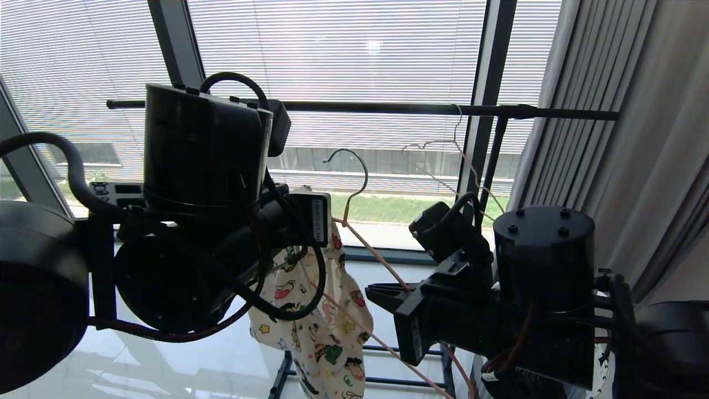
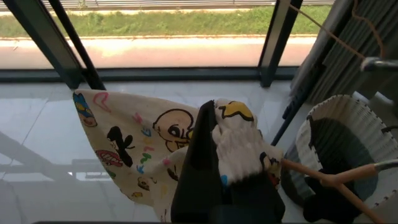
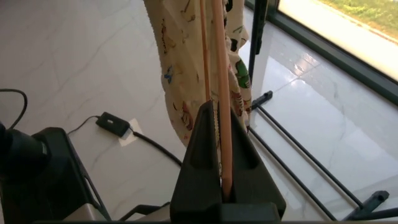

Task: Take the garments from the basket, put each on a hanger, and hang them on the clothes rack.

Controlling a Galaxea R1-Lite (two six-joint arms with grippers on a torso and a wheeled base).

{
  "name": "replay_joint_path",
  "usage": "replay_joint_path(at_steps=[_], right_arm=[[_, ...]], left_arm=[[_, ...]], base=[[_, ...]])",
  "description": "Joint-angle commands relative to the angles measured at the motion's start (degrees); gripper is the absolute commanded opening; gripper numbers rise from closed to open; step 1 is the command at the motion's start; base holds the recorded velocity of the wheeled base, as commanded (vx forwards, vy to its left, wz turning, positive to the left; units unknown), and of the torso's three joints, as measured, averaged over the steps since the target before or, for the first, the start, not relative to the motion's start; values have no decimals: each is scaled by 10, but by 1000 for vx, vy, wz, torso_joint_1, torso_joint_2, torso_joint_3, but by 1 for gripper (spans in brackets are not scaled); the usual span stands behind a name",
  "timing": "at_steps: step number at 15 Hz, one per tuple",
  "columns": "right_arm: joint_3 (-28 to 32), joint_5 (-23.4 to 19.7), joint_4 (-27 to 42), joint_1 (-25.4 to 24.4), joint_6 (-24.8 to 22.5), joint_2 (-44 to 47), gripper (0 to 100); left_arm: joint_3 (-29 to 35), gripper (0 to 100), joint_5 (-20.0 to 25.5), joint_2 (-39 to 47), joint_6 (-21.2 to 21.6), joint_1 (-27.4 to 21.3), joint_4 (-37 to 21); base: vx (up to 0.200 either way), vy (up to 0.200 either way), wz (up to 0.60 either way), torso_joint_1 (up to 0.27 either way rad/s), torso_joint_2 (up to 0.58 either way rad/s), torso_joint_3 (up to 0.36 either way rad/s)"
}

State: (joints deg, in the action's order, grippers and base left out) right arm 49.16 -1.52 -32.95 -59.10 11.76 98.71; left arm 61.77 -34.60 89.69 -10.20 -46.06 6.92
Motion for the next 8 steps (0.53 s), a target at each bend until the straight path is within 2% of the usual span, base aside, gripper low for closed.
replay_joint_path(at_steps=[1,8], right_arm=[[3,1,0,-1,0,10,0],[3,13,0,-1,0,10,0]], left_arm=[[-1,0,1,-5,0,-17,0],[-32,0,4,-42,1,-20,-1]], base=[[0,0,0,0,0,0],[0,0,0,0,0,0]])
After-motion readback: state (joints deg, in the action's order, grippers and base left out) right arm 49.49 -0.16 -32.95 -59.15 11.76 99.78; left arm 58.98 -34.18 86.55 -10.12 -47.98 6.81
